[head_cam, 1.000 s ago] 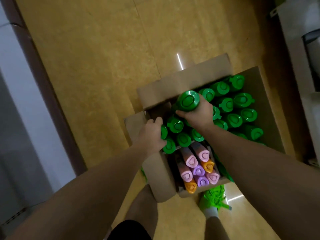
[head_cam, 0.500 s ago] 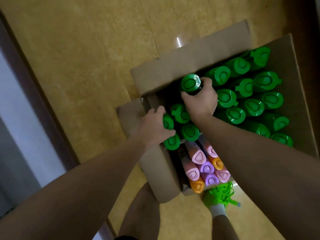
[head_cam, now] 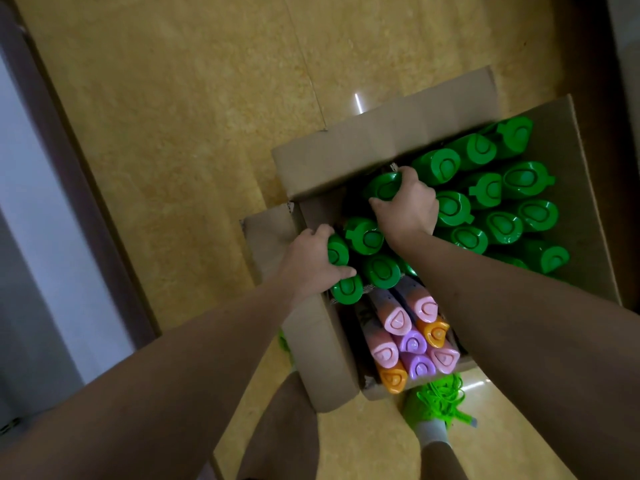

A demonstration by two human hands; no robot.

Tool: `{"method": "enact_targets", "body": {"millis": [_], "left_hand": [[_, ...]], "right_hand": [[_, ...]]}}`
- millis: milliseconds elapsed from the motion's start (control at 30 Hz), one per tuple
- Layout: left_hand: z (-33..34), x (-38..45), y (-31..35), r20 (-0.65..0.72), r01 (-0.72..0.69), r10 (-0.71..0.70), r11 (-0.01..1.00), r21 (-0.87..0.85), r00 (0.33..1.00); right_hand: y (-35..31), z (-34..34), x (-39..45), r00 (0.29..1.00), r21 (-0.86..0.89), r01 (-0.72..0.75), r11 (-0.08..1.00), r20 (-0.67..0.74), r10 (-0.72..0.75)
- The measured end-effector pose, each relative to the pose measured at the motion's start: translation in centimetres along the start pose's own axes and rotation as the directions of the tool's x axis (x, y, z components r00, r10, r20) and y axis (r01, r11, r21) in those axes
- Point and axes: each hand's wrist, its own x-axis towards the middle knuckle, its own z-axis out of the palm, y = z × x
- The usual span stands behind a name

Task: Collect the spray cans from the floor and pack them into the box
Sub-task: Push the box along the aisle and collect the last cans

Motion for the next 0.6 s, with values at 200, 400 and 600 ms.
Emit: {"method": "enact_targets", "body": {"millis": [200, 400, 600], "left_hand": [[-0.2, -1.0, 0.4, 0.023, 0.041, -0.041, 0.999, -0.028, 0.999], [-4.5, -4.2, 4.1, -0.064, 0.068, -0.070, 0.997, -0.036, 0.996], [-12.0, -10.7, 10.6, -0.246, 0.051, -0.044, 0.998, 0.025, 0.968]], "right_hand": [[-0.9, -0.8, -1.3, 0.997, -0.060, 0.058, 0.997, 0.049, -0.055], [-3.1, -6.5, -4.9, 0.964, -0.201, 0.255, 0.946, 0.135, -0.231], [-5.4, -16.8, -10.3, 0.899, -0.273, 0.432, 0.860, 0.207, -0.386]]}}
